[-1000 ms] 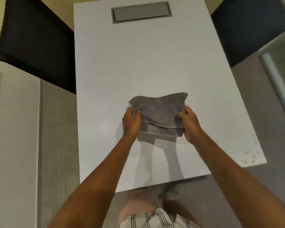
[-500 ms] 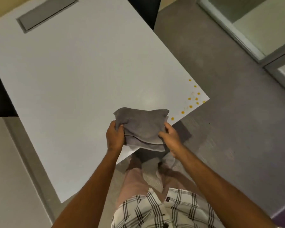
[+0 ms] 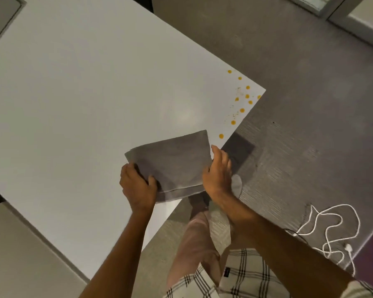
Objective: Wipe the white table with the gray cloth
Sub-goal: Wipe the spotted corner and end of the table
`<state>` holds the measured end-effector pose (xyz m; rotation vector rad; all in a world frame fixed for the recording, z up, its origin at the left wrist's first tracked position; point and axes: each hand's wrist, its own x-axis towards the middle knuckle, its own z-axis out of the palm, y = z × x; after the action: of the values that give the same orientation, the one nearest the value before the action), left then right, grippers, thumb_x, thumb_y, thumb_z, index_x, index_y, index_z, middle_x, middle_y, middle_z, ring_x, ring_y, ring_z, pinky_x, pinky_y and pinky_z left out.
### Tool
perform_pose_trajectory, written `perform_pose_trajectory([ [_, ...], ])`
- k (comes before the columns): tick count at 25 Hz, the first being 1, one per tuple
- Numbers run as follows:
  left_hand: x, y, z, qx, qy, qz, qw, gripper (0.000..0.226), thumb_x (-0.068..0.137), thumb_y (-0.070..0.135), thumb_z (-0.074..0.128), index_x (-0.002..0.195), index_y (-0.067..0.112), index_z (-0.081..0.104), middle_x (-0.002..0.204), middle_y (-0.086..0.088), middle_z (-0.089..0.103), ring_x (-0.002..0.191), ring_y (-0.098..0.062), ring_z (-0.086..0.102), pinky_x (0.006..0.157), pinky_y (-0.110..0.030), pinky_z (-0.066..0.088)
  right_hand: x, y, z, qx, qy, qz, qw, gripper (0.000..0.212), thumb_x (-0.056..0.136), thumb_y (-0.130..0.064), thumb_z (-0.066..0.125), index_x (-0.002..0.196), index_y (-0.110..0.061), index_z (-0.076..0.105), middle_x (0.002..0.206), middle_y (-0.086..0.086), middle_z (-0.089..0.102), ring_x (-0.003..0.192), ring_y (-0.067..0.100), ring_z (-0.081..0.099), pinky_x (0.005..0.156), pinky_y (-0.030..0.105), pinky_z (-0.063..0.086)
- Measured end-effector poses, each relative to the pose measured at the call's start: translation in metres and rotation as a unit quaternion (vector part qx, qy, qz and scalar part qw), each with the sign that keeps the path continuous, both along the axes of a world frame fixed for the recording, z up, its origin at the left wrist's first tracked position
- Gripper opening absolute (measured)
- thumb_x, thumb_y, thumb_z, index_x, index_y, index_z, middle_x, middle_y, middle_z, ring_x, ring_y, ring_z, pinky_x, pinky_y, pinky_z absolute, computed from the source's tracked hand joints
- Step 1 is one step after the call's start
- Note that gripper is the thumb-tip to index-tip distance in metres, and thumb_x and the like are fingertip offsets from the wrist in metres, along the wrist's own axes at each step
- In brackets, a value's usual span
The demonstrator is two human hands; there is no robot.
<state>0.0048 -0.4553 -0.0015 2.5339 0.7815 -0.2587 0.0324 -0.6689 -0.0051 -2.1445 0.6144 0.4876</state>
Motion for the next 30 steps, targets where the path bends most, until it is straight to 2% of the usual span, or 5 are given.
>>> perform_pose_trajectory([
  [4, 0.015, -0.001, -0.012, 0.044, 0.052, -0.199, 0.978, 0.045, 0.097, 0.034, 0.066, 0.138, 0.017, 0.062, 0.153, -0.011, 0.051, 0.135, -0.036, 0.049, 0.107, -0.05, 0.046, -0.011, 0.07, 0.005, -0.101, 0.0, 0.083, 0.991, 0.089, 0.095, -0.035, 0.062, 0.167, -0.03, 0.011, 0.178, 0.0, 0.003, 0.164, 0.027, -0.001, 0.131, 0.053, 0.011],
  [7, 0.023, 0.01, -0.019, 0.055, 0.05, -0.217, 0.973, 0.036, 0.1, 0.044, 0.062, 0.127, 0.021, 0.067, 0.144, -0.007, 0.056, 0.126, -0.034, 0.052, 0.095, -0.047, 0.052, -0.002, 0.119, -0.015, -0.101, 0.105, 0.088, 0.985, 0.093, 0.1, -0.069, 0.039, 0.165, -0.034, -0.018, 0.173, 0.004, -0.029, 0.158, 0.032, -0.032, 0.126, 0.065, -0.013],
  [10, 0.033, 0.027, -0.025, 0.044, 0.001, -0.241, 0.97, 0.027, 0.102, 0.038, 0.061, 0.119, 0.02, 0.07, 0.13, -0.004, 0.065, 0.114, -0.026, 0.058, 0.086, -0.039, 0.051, 0.021, 0.138, -0.037, -0.112, 0.122, 0.041, 0.985, 0.098, 0.095, -0.083, 0.027, 0.164, -0.034, -0.022, 0.17, 0.008, -0.037, 0.152, 0.037, -0.042, 0.118, 0.072, -0.023],
  [17, 0.095, 0.042, -0.045, 0.074, -0.071, -0.228, 0.968, 0.039, 0.1, 0.031, 0.063, 0.134, 0.012, 0.06, 0.145, -0.016, 0.057, 0.126, -0.037, 0.055, 0.098, -0.051, 0.047, 0.071, 0.113, -0.069, -0.257, 0.001, 0.041, 0.966, 0.112, 0.082, -0.096, 0.03, 0.169, -0.031, 0.001, 0.178, 0.008, -0.008, 0.162, 0.041, -0.015, 0.12, 0.077, -0.008],
  [30, 0.176, -0.001, -0.08, 0.109, -0.054, -0.261, 0.957, 0.071, 0.103, 0.053, 0.03, 0.163, 0.016, 0.03, 0.174, -0.011, 0.021, 0.16, -0.037, 0.018, 0.126, -0.064, 0.015, 0.122, 0.025, -0.095, -0.382, -0.119, 0.131, 0.907, 0.078, 0.102, -0.077, 0.022, 0.168, -0.037, 0.013, 0.178, 0.003, 0.01, 0.163, 0.04, 0.006, 0.121, 0.076, 0.009],
])
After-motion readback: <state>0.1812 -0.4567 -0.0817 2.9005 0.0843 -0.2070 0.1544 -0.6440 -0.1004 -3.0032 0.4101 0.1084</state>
